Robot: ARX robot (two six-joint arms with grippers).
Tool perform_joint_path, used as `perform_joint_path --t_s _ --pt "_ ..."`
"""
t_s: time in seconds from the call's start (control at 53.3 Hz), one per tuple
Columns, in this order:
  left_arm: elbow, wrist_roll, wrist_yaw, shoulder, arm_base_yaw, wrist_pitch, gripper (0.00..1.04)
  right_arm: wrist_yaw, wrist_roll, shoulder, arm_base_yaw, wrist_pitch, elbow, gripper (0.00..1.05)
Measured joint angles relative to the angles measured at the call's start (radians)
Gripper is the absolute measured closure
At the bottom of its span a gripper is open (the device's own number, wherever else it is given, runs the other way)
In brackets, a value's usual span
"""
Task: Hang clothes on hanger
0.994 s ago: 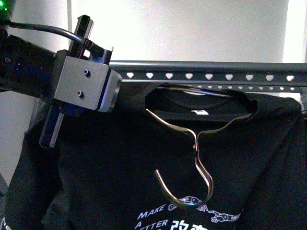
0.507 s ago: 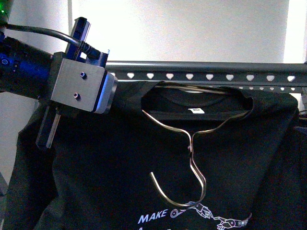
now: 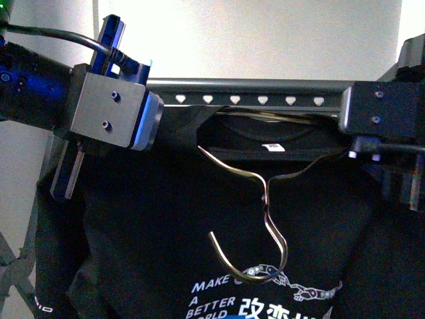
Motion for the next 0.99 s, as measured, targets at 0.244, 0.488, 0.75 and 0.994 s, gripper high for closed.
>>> perform_joint_path --t_s 0.244,0.488,0.75,0.994 --pt "0.000 0.000 -0.005 0.000 0.001 0.000 1.00 0.083 0.034 0.083 0.045 -0.010 0.085 0.43" --pt "0.003 0.000 0.005 0.000 0.001 0.002 0.79 0.116 0.092 0.117 0.035 -0.022 0.105 0.74" --pt "0.006 0.000 0.006 0.000 0.000 0.004 0.32 0.100 0.279 0.049 -0.031 -0.124 -0.012 1.00" --pt "0.007 -0.002 0.001 0.000 0.000 0.004 0.08 -0.046 0.682 -0.070 -0.164 -0.513 -0.095 1.01"
